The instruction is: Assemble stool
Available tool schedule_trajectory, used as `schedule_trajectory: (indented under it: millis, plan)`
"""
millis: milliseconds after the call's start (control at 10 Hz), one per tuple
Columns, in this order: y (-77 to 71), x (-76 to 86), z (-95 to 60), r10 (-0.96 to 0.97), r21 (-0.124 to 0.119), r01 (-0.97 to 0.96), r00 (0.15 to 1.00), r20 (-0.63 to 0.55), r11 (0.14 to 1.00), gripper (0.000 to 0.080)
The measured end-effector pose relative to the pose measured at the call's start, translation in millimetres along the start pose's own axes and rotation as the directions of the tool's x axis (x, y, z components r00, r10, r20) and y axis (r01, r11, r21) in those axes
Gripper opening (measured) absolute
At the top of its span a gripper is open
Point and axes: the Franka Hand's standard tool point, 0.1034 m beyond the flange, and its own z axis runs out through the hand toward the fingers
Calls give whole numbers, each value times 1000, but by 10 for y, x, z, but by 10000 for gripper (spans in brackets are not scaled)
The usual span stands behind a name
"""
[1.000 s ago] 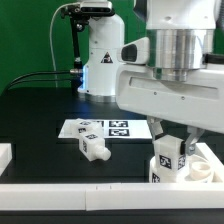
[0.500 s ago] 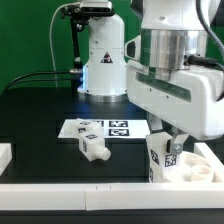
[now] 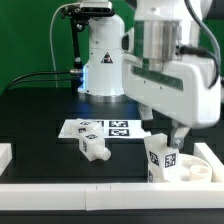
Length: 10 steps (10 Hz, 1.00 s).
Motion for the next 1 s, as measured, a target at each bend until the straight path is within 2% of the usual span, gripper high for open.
schedule_trajectory:
  millis: [200,700,800,900,1000]
  plan:
    - [34,100,-94,-11,18,11,1000,11,1000,647]
    - [38,80,-69,-16,14,16,1000,11,1000,649]
    - [47,90,-70,-51,20,51,999,8,999,649]
    - [144,122,-55,-81,44,81,997,-1,996,649]
    - [294,133,-40,-126,47,126,992,5,991,649]
